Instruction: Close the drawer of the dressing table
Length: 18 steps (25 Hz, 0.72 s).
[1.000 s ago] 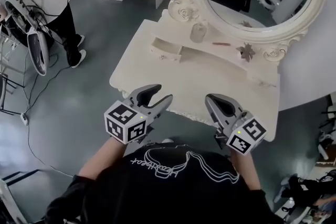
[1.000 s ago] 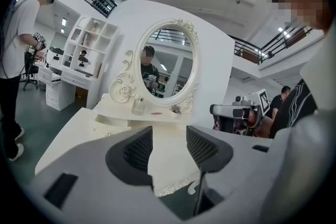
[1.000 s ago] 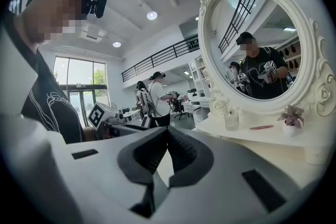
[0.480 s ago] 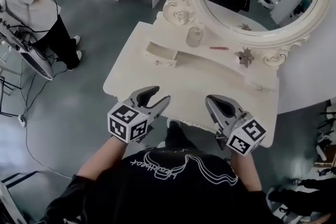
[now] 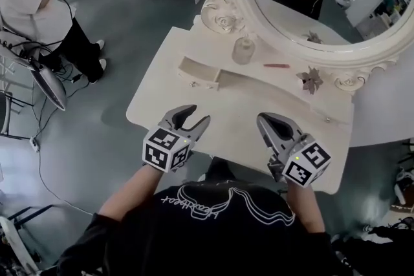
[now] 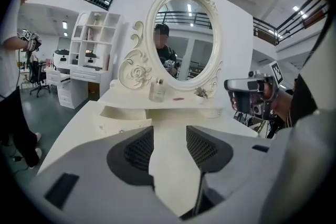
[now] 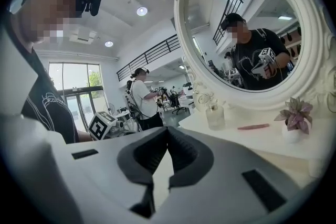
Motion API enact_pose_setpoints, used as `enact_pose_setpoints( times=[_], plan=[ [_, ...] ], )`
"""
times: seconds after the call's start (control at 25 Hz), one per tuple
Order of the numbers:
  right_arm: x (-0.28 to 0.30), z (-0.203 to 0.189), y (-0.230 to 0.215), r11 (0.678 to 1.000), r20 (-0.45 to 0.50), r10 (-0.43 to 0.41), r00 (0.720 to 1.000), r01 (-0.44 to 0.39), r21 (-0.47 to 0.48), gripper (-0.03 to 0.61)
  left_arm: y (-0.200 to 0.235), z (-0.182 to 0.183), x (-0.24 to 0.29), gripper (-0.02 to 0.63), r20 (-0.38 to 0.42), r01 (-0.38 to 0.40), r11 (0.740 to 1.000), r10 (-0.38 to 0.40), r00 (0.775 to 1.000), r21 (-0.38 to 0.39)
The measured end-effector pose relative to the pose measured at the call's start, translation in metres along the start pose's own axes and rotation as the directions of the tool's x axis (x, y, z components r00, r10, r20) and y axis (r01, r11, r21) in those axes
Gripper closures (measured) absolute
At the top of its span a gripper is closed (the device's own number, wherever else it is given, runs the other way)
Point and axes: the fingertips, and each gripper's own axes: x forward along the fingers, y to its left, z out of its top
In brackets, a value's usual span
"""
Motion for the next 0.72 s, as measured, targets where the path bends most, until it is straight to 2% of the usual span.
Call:
enact_pose_setpoints(
  times=[0.36, 0.72],
  plan=[
    [0.015, -0.002, -0.027, 1.0, -0.03, -0.012, 0.999, 0.012, 0.014, 0.575, 0.054, -0.016, 0.026, 0.425, -0.018, -0.146, 0.989, 0.145, 0.989, -0.009],
    [0.03, -0.006, -0.039, 1.0, -0.05, -0.007, 0.999, 0.008, 0.021, 0.574, 0.099, -0.033, 0.05, 0.425, -0.055, -0.241, 0.971, 0.24, 0.969, -0.004]
  ],
)
